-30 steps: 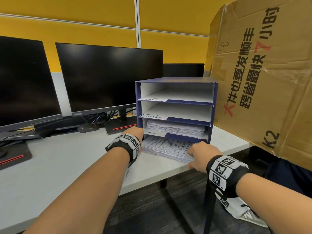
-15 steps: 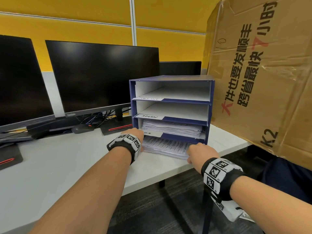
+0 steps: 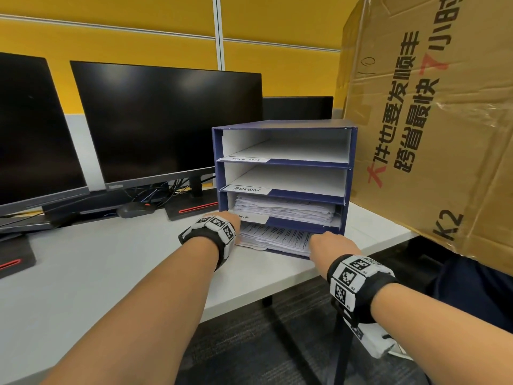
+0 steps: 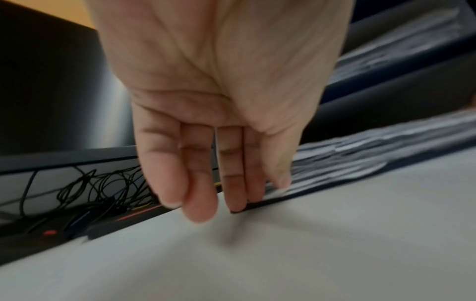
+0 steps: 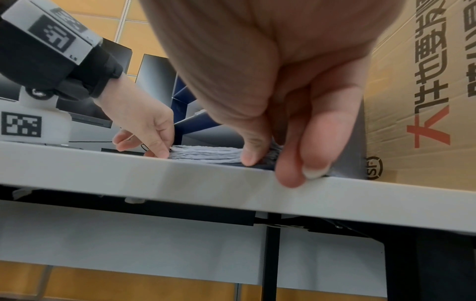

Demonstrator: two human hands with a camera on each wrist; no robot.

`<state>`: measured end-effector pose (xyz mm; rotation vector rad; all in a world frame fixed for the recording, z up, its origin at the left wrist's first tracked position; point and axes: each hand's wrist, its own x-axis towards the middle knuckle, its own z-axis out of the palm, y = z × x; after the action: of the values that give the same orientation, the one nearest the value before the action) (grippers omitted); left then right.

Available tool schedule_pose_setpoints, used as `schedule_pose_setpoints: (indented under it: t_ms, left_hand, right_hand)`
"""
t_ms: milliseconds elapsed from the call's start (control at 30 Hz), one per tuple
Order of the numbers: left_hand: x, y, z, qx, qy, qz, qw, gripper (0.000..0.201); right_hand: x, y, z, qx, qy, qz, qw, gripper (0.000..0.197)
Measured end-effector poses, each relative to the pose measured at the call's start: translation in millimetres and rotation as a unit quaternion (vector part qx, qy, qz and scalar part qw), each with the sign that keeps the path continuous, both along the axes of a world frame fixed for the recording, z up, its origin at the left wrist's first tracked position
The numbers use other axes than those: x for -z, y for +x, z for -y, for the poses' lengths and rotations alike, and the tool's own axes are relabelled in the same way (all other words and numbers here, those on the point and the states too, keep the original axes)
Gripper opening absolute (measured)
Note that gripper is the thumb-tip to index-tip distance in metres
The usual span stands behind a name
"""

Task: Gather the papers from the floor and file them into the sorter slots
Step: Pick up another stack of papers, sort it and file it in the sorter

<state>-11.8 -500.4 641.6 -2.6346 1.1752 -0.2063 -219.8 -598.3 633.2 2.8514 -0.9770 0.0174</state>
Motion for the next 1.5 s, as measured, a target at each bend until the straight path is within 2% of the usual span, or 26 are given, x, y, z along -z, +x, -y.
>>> schedule_pose_setpoints:
  t_ms: [133,267,367,567,700,1000,1500]
  left_hand:
    - [-6,-1,-7,-0.007,-0.016,-0.043,0.999,0.03]
    - [-11,-5,-14,-0.018,0.008,-0.098,0.995,0.024]
    - [-12,-10,-14,-0.049,0.027,-0.131,0.99,0.042]
    - [-9,-13,-11,-0.05,0.037,-0.149,0.987,0.041]
    - [-11,-11,-11,-0.042,0.02,-0.142,0.989,0.04]
    - [-8,-10,-6,-0.085,-0.005,-0.151,0.985,0.048]
    - [-3,5,-1,-0.071,0.016,-0.116,0.991,0.045]
  right_hand:
    - [-1,-1,-1,0.002,0.006,0.007,1.0,0.024]
    - [-4,-6,-8,-0.031,-0.025,0.02,0.999,0.019]
    - [-7,-10,-13,-0.063,-0.042,0.02,0.997,0.012]
    - [1,-11,-2,-0.047,0.052,0.021,0.997,0.02]
    - [3,-9,2,-0.041,0.089,0.045,0.994,0.027]
    - [4,-6,2,-0.033,0.1,0.059,0.993,0.025]
    - [5,-6,1,-0.025,0.102,0.061,0.993,0.023]
